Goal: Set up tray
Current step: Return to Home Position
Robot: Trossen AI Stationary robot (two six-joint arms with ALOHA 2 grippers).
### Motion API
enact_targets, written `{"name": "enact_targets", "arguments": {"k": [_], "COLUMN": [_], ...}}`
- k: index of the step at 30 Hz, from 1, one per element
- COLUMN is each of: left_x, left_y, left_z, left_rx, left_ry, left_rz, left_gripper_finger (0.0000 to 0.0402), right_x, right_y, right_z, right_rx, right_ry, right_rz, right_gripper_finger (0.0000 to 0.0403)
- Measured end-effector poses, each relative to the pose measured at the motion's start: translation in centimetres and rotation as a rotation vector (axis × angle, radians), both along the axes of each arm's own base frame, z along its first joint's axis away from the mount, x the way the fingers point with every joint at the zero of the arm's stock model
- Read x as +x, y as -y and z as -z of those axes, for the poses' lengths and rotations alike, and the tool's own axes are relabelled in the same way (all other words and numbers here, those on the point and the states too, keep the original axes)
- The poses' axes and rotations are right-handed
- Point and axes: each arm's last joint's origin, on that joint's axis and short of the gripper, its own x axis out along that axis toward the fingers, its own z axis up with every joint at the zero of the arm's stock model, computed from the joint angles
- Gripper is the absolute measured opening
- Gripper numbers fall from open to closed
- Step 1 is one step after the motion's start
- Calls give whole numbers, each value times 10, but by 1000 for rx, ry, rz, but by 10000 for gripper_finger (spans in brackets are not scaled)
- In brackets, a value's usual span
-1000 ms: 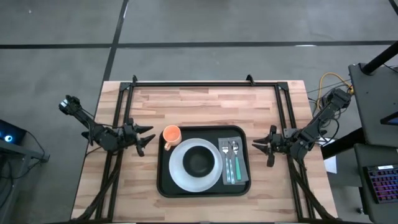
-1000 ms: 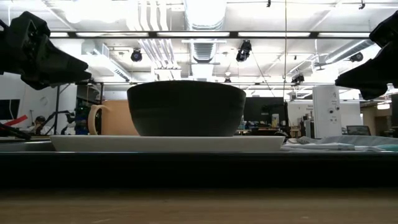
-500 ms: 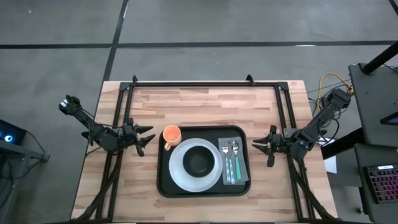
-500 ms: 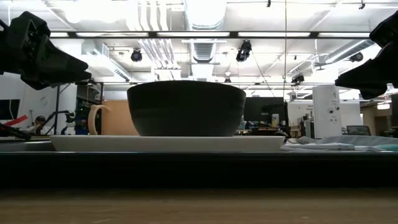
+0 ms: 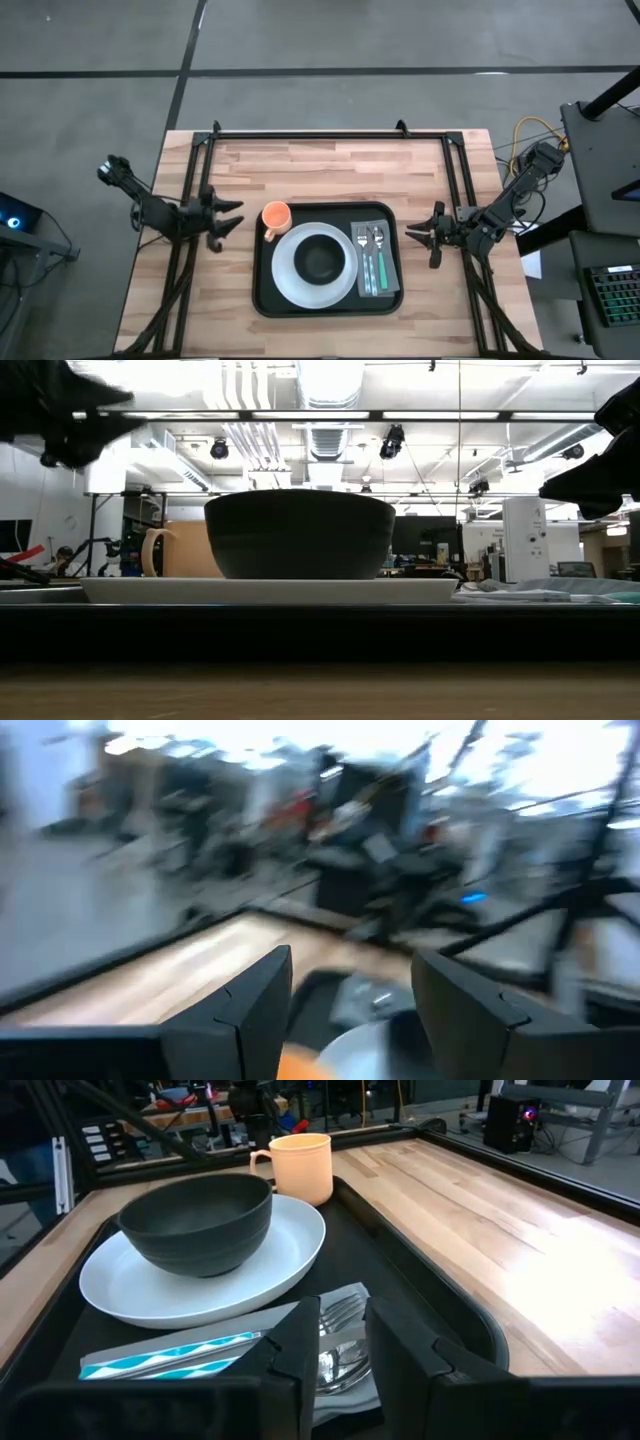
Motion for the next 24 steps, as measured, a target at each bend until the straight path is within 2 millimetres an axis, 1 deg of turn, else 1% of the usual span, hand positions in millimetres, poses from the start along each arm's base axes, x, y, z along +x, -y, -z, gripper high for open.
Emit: {"name": "enact_targets", "arguments": {"k": [2, 4, 8, 15, 19, 24], "left_x": [-1, -3, -8, -15, -15, -14], "left_y": [1, 0, -3, -8, -7, -5], "left_z": [-8, -15, -23, -24, -20, -15], "left_rx": [41, 71, 110, 102, 123, 132], "left_ry": [51, 95, 138, 201, 212, 193], "left_rz": [77, 115, 108, 121, 172, 179], "left_gripper_finger": [187, 187, 187, 187, 187, 187], "right_x": [0, 0, 0, 0, 0, 0], "right_y": [0, 0, 0, 0, 0, 0], "right_z": [0, 0, 0, 0, 0, 0], "right_rx": [0, 0, 0, 0, 0, 1], "right_ry": [0, 0, 0, 0, 0, 0], "right_rz": [0, 0, 0, 0, 0, 0], "right_gripper_finger": [70, 68, 71, 82, 86, 82]}}
